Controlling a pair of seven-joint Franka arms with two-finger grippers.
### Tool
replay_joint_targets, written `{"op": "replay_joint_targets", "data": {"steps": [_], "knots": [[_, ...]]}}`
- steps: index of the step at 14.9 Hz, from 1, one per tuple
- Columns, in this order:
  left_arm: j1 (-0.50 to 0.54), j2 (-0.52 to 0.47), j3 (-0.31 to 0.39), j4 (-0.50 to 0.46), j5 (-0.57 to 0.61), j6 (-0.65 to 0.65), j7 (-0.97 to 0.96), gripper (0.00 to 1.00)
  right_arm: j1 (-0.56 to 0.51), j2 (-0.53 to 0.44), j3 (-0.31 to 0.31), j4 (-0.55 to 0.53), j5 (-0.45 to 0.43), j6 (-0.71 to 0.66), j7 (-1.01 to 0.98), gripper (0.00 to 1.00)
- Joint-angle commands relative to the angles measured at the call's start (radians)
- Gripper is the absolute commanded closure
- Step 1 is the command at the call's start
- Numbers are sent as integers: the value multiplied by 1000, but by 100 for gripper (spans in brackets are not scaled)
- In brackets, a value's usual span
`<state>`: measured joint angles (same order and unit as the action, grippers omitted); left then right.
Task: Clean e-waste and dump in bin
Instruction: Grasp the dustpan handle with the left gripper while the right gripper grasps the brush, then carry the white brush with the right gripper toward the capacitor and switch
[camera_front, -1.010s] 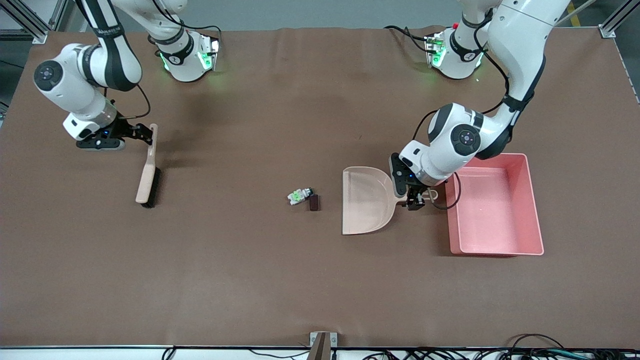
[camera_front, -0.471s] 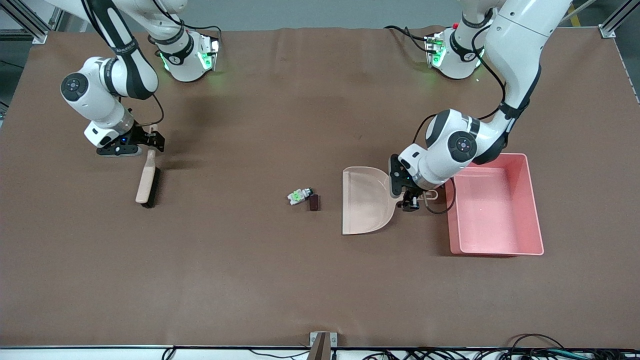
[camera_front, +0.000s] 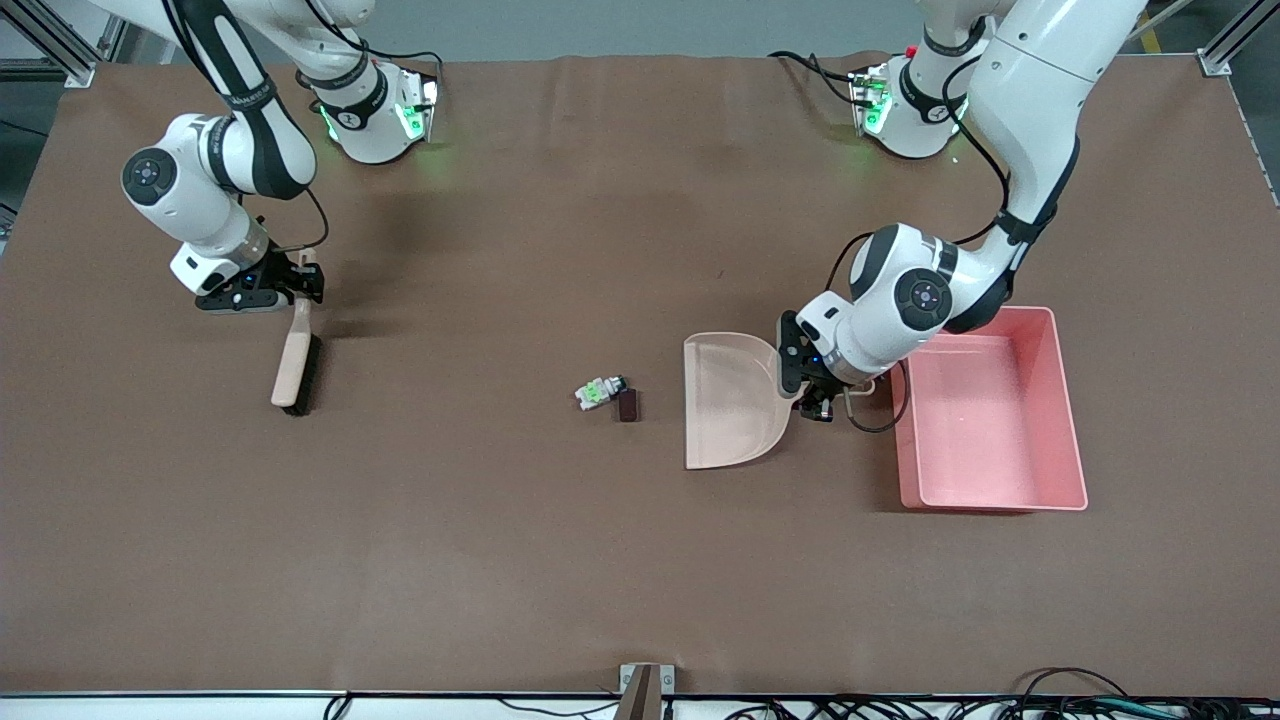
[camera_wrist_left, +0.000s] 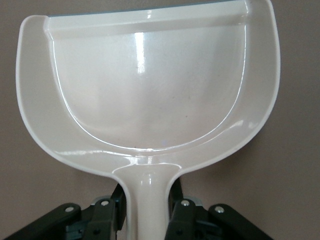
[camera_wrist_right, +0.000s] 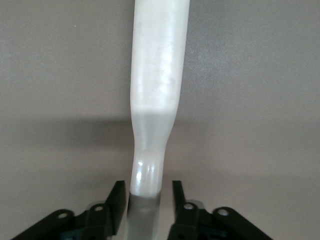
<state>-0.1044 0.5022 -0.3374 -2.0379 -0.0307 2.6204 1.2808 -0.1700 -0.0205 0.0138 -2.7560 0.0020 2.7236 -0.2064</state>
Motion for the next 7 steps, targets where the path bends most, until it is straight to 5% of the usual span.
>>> {"op": "replay_joint_targets", "data": {"steps": [1, 3, 5, 7], "knots": [[-1, 15, -5, 24, 2, 6, 18, 81, 0, -25, 3, -13, 22, -10, -11, 63], [-1, 19, -5, 42, 18, 3, 23, 86, 0, -25, 3, -11, 22, -10, -8, 73], [2, 19, -5, 50, 46, -3, 17, 95, -2, -22, 3, -11, 24, -10, -4, 100], [2, 18, -5, 57, 46, -23, 14, 98, -5, -18, 3, -7, 27, -12, -2, 100]]}}
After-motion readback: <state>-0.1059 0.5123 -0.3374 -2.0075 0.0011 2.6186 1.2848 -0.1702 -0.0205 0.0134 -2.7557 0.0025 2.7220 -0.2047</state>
